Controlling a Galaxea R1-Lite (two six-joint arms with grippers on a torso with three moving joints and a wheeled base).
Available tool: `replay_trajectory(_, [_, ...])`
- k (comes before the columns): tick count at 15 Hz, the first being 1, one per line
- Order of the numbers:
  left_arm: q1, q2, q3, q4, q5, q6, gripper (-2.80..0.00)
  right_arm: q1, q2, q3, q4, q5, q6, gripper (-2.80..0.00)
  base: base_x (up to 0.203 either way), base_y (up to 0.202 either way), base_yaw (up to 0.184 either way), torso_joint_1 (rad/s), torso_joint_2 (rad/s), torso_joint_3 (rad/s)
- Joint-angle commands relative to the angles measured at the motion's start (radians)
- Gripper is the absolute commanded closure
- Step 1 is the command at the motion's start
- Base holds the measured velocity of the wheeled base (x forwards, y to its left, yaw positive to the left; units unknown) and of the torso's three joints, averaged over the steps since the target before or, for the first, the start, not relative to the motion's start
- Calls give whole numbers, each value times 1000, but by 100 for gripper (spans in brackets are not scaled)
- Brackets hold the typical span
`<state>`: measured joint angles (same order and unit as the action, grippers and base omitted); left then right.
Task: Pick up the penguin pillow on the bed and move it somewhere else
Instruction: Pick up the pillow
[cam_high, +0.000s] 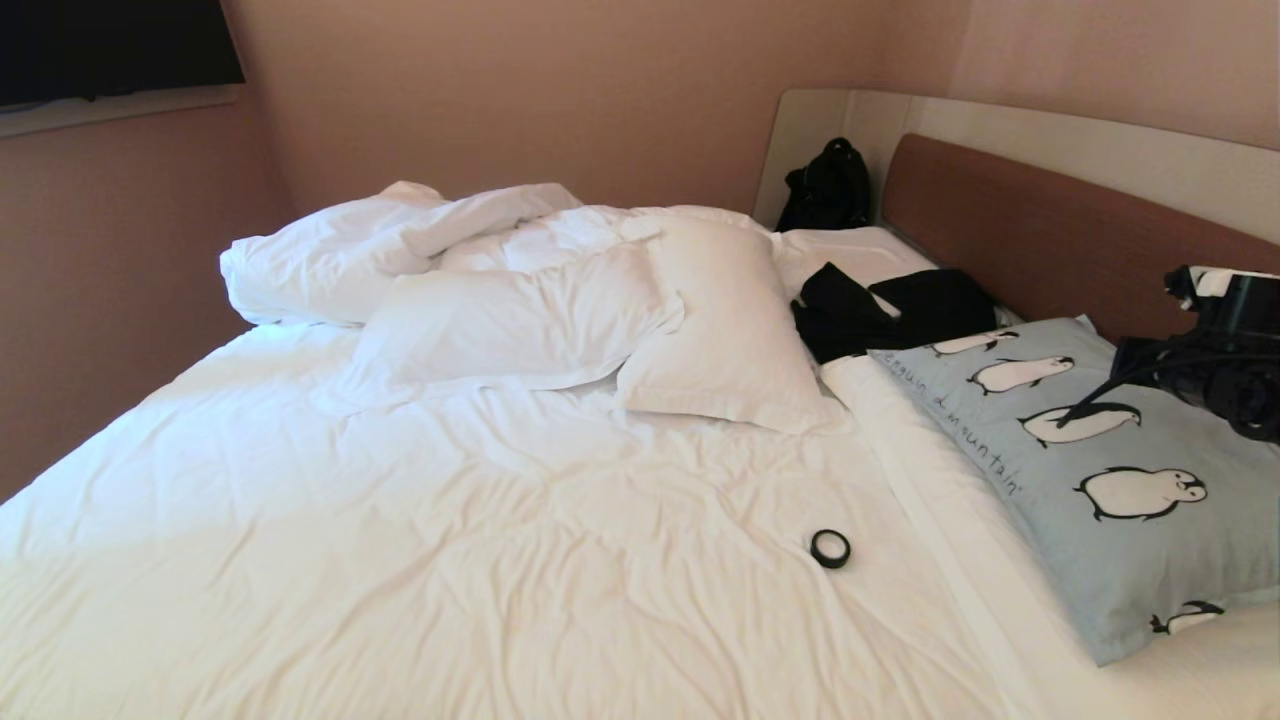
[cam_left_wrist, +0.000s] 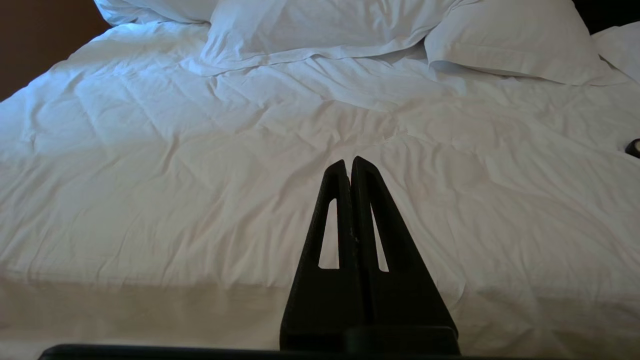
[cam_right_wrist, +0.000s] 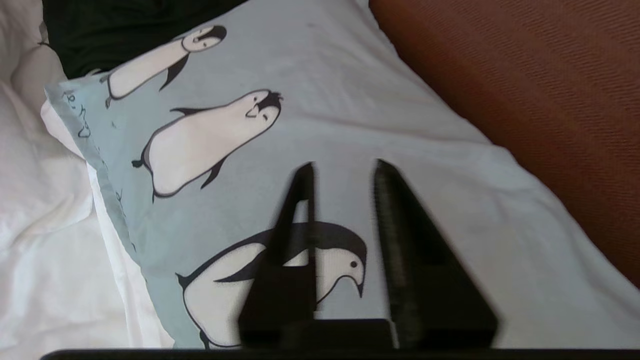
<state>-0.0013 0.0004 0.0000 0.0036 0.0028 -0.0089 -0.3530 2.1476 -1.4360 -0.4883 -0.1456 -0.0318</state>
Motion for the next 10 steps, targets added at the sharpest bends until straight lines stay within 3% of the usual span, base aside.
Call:
replay_trajectory(1, [0,0,2,-1,0,0,0,0,23,0,-3,0,-20,-280,0,0,0,0,0,0])
replay_trajectory(4, [0,0,2,-1,0,0,0,0,65,-3,9,0,-54,-280,0,0,0,0,0,0])
replay_trajectory(10, [0,0,2,-1,0,0,0,0,43,-64,221,0,-62,-280,0,0,0,0,0,0])
